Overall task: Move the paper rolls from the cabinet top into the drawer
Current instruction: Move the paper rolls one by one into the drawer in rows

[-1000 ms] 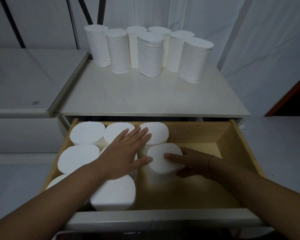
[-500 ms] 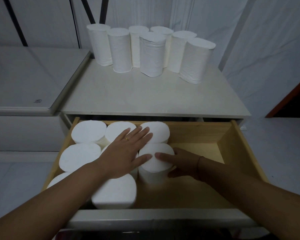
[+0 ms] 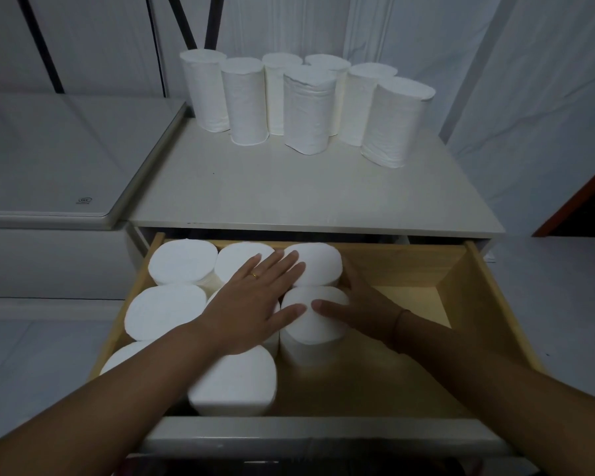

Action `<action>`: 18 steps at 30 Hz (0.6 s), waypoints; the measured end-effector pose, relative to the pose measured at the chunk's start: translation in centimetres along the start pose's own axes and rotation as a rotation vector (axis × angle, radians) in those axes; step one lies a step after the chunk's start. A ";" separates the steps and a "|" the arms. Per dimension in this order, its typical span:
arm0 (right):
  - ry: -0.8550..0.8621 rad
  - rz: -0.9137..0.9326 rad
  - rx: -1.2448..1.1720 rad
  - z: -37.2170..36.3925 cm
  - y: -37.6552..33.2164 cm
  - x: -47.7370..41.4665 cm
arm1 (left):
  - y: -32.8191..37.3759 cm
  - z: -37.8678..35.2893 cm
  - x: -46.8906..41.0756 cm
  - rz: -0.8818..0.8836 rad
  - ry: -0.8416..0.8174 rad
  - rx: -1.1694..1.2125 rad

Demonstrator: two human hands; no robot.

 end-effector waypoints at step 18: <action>0.559 0.073 0.431 4.7 -3.5 -0.1 | 0.4 0.3 -0.1 -0.006 0.035 0.015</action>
Point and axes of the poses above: each hand's wrist, its own x-axis away from the middle knuckle, its own z-axis out of the back of the hand, y = z × x, the point moved 3 cm from there along -x, towards the middle knuckle, and after that the axes turned 14 degrees about x, right-handed, at the moved point
